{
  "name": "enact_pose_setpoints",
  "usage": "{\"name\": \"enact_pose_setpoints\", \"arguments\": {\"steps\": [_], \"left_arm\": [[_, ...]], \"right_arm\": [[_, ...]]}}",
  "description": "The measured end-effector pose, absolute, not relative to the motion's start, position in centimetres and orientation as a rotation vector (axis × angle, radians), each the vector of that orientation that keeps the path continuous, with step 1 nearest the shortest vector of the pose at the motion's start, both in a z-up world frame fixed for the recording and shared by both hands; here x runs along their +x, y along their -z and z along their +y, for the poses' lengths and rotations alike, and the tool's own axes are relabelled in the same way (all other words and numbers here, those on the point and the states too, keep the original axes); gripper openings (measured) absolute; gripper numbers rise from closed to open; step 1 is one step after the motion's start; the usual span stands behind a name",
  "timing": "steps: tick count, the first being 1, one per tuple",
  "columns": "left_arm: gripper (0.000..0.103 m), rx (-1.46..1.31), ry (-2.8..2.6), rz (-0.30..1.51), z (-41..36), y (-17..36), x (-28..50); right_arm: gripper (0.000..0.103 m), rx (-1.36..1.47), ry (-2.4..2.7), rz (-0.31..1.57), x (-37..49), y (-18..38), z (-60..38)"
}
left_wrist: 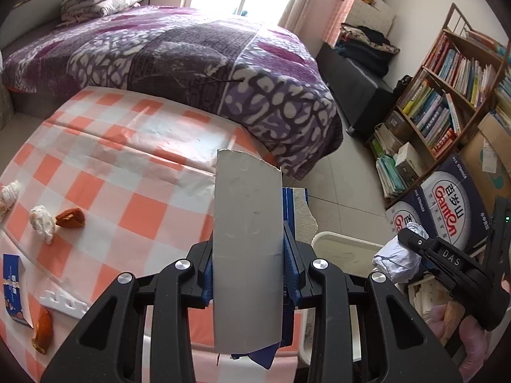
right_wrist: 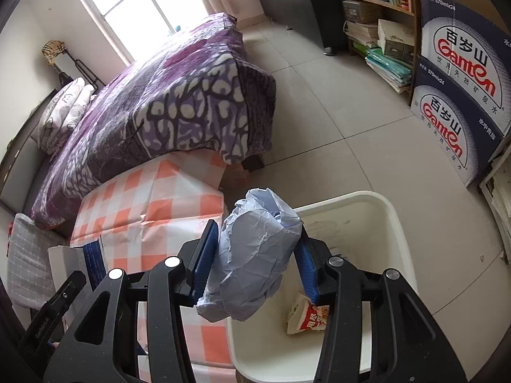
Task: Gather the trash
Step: 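Carry the white box and crumpled paper to the bin and release them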
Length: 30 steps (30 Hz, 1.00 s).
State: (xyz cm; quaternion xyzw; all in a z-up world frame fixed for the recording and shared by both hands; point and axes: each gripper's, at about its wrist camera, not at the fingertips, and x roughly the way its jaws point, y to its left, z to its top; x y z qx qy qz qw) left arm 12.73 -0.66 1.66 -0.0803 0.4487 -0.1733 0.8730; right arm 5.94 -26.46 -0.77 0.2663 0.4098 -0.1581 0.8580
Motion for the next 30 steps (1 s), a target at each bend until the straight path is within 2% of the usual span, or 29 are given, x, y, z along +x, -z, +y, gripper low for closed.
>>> {"name": "enact_pose_setpoints", "arguments": {"steps": [6,10,19,22,24,30], "left_arm": [[0.034,-0.162,0.439,0.971,-5.0,-0.8,12.0],[0.034,-0.136,0.487,0.984,-8.0,-0.4,11.2],[0.035,-0.095,0.599,1.022,-13.4,0.7,9.6],[0.04,-0.094,0.657,1.03,-14.7,0.8,9.1],[0.056,-0.1,0.686,1.029,-15.2,0.8,8.8],[0.06,-0.064,0.653,0.996,-15.5,0.4,8.3]], "right_arm": [[0.047,0.554,0.407,0.841,4.3,0.2,-29.5],[0.065,0.564,0.452,0.83,3.1,0.2,-31.6],[0.079,0.604,0.511,0.806,1.2,0.1,-35.0],[0.081,0.609,0.527,0.788,0.7,-0.2,-35.6],[0.084,0.605,0.545,0.771,0.4,-0.4,-36.0],[0.092,0.508,0.61,0.713,-0.3,-1.6,-35.7]]}}
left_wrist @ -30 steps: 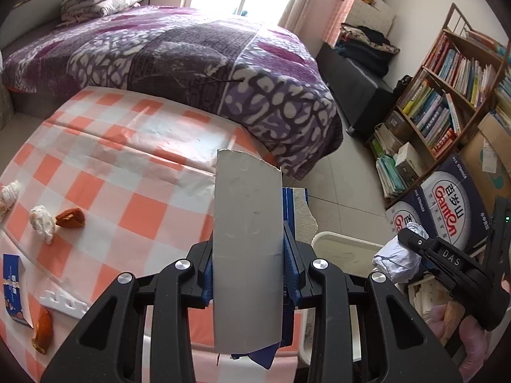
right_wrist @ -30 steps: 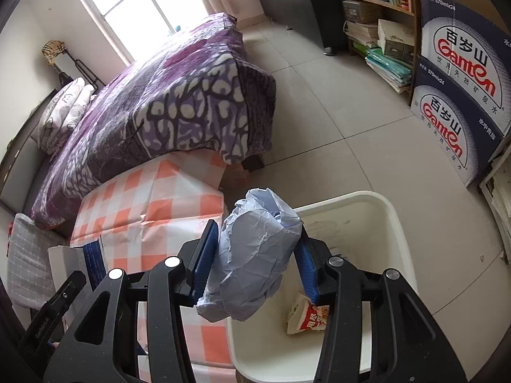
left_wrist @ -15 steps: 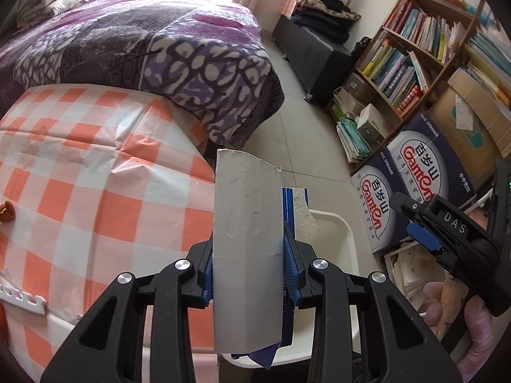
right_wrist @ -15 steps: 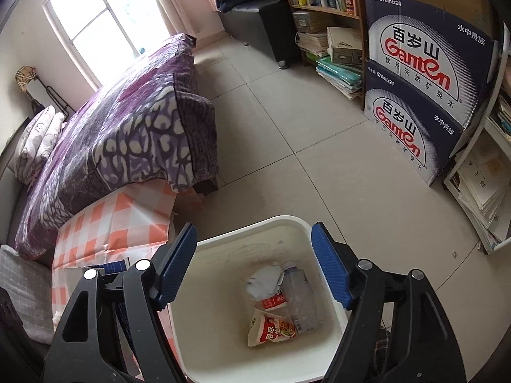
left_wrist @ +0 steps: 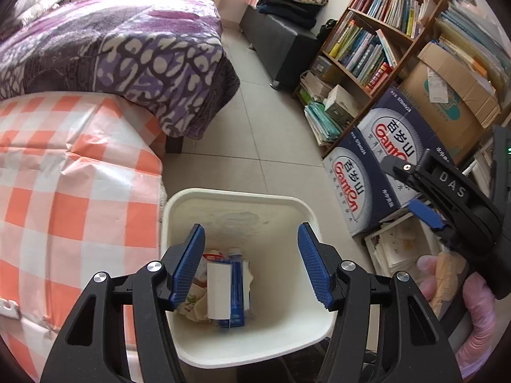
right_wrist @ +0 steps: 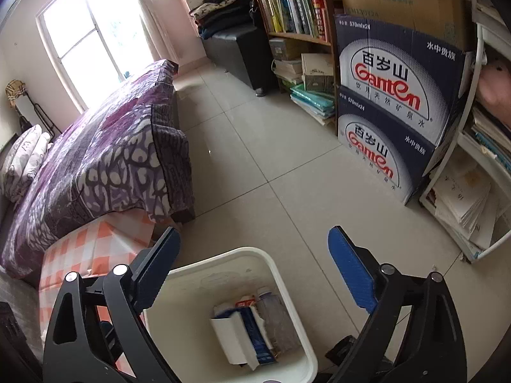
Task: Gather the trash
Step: 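Carry the white box and crumpled paper to the bin and release them, then move both open tools back over the table toward the remaining trash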
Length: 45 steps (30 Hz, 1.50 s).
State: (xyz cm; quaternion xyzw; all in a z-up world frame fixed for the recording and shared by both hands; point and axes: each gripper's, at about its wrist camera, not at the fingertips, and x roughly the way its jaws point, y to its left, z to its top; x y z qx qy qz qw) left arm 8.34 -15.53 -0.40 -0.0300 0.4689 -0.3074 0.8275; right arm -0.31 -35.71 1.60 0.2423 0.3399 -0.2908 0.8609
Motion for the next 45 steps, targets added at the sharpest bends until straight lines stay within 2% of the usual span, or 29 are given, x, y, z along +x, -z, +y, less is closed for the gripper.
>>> {"name": "enact_pose_setpoints", "arguments": {"steps": [2,3,5,10,14,31,45], "left_arm": [[0.063,-0.032,0.614,0.967,-15.3,0.1,8.3],[0.07,-0.018,0.592,0.953,-15.0,0.0,8.2],[0.076,0.001,0.532,0.925,-14.4,-0.4,8.3],[0.076,0.023,0.411,0.877,-12.4,-0.8,9.0],[0.083,0.043,0.303,0.844,-10.3,-0.9,9.6],[0.083,0.068,0.063,0.881,-0.7,0.9,11.6],[0.083,0.096,-0.193,0.994,11.5,4.3,12.0]], "right_arm": [[0.094,0.454,0.63,0.696,-0.3,-2.1,-35.0],[0.095,0.43,0.637,0.688,-0.3,-2.3,-34.7],[0.096,0.362,0.652,0.672,-0.2,-2.7,-33.7],[0.096,0.212,0.663,0.649,0.4,-3.2,-31.1],[0.096,0.129,0.644,0.635,0.9,-3.4,-29.0],[0.096,0.021,0.47,0.693,4.5,-1.7,-20.1],[0.096,-0.046,0.285,0.745,6.9,0.3,-11.3]]}}
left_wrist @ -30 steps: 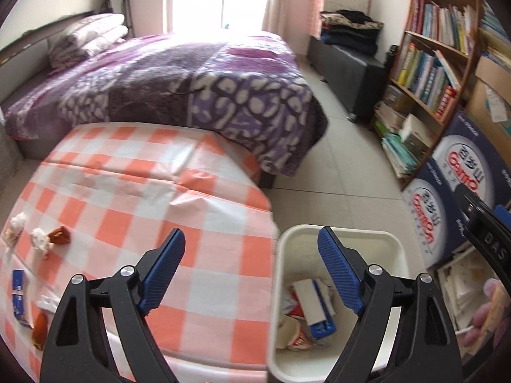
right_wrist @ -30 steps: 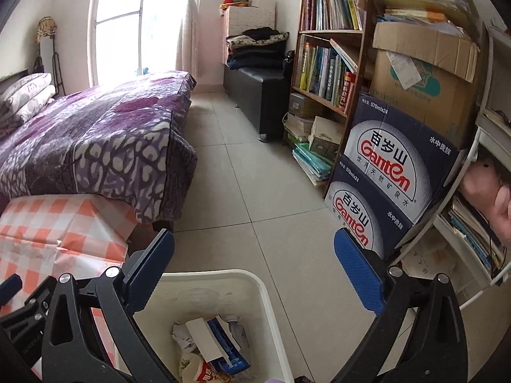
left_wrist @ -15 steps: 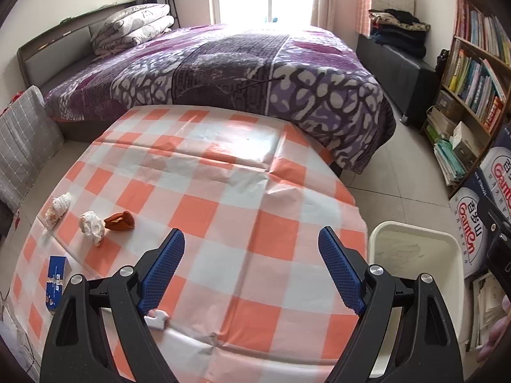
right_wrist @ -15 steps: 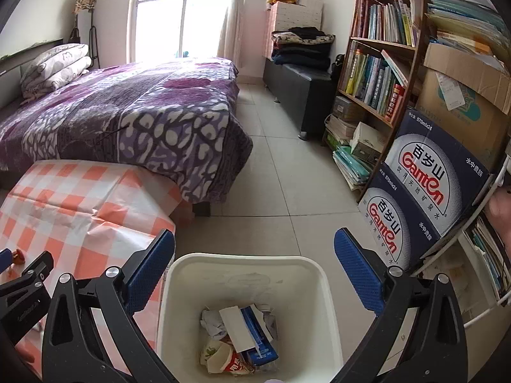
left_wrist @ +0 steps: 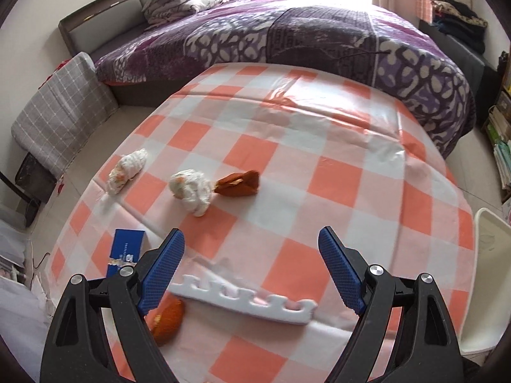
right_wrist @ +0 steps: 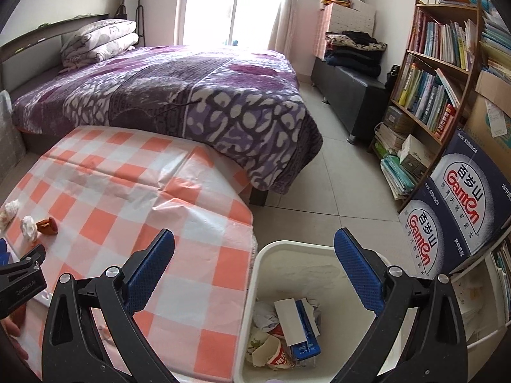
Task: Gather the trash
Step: 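Move both open tools back over the table toward the remaining trash, then grasp the blue biscuit box with the left tool while the right tool grasps the white foam strip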
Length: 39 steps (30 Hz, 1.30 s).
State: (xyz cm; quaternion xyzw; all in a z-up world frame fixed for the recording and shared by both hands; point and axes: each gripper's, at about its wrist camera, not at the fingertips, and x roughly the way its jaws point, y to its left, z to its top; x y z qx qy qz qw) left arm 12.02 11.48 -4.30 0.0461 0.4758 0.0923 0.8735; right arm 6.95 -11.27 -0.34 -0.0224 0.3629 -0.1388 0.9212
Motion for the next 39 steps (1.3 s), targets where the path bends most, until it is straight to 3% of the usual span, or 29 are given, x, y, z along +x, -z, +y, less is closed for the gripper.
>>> {"name": "enact_pose_setpoints", "arguments": {"steps": [19,32,34,35,36,37,39], "left_arm": [[0.083,-0.045,-0.402,1.286,27.2,9.2,12.4],[0.083,-0.228,-0.288,1.412,30.7,10.9,11.5],[0.081,-0.229,-0.28,1.412,30.7,10.9,11.4],[0.078,-0.228,-0.278,1.409,30.7,10.8,11.4],[0.074,-0.226,-0.277,1.404,30.5,10.7,11.4],[0.072,-0.224,-0.275,1.399,30.4,10.6,11.3],[0.058,-0.218,-0.272,1.386,29.4,10.2,11.6]], "right_arm": [[0.096,-0.269,-0.173,0.842,7.8,4.4,2.1],[0.095,-0.534,-0.523,0.957,6.6,9.7,11.5],[0.078,-0.51,-0.559,1.0,6.8,10.3,11.6],[0.075,-0.484,-0.57,1.005,6.9,10.3,11.4],[0.064,-0.47,-0.576,1.011,6.9,10.2,11.4],[0.045,-0.454,-0.588,1.018,7.0,10.0,11.4],[0.026,-0.447,-0.579,1.02,7.0,9.8,11.3]]}}
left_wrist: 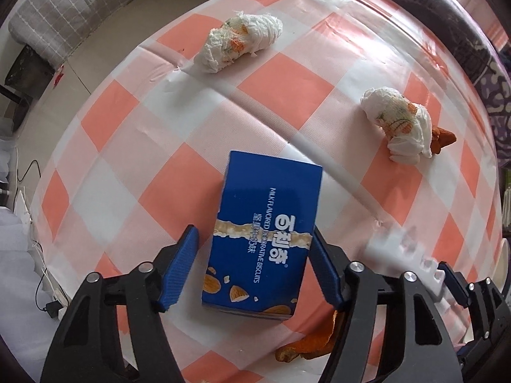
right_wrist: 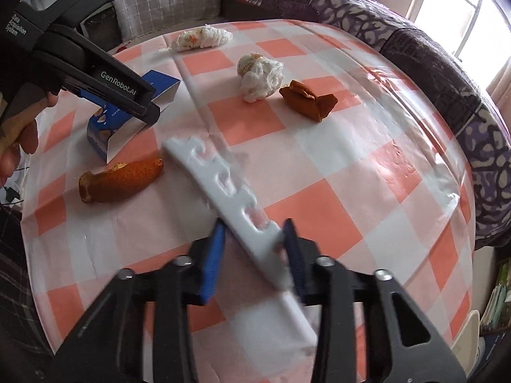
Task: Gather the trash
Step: 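Grasp the blue biscuit box with the left tool while the right tool grasps the white foam strip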
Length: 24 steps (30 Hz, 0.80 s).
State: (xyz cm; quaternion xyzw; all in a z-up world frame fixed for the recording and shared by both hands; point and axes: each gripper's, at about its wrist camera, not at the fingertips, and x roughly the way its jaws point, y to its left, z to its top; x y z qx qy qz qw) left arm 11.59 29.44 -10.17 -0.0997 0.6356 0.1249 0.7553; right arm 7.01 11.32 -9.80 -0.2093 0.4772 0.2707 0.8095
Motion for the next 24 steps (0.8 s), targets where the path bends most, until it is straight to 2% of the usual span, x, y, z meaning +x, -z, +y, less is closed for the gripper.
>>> {"name": "enact_pose_setpoints", "arguments": {"steps": [1,12,24], "left_arm": [[0.056,-0.212,-0.27,1.379,29.2,10.0,11.6],[0.055,-0.243,-0.253,1.304,27.5,8.4,11.8],[0.055,-0.197,-0.26,1.05,24.3,2.8,13.0]], "right_arm": [[0.026,-0.443,-0.572,1.021,7.0,9.6,11.3],[0.025,-0.335,-0.473,0.974,8.0,7.8,8.7],[0.025,-0.123,-0.255,0.893,9.8,4.7,2.7]]}}
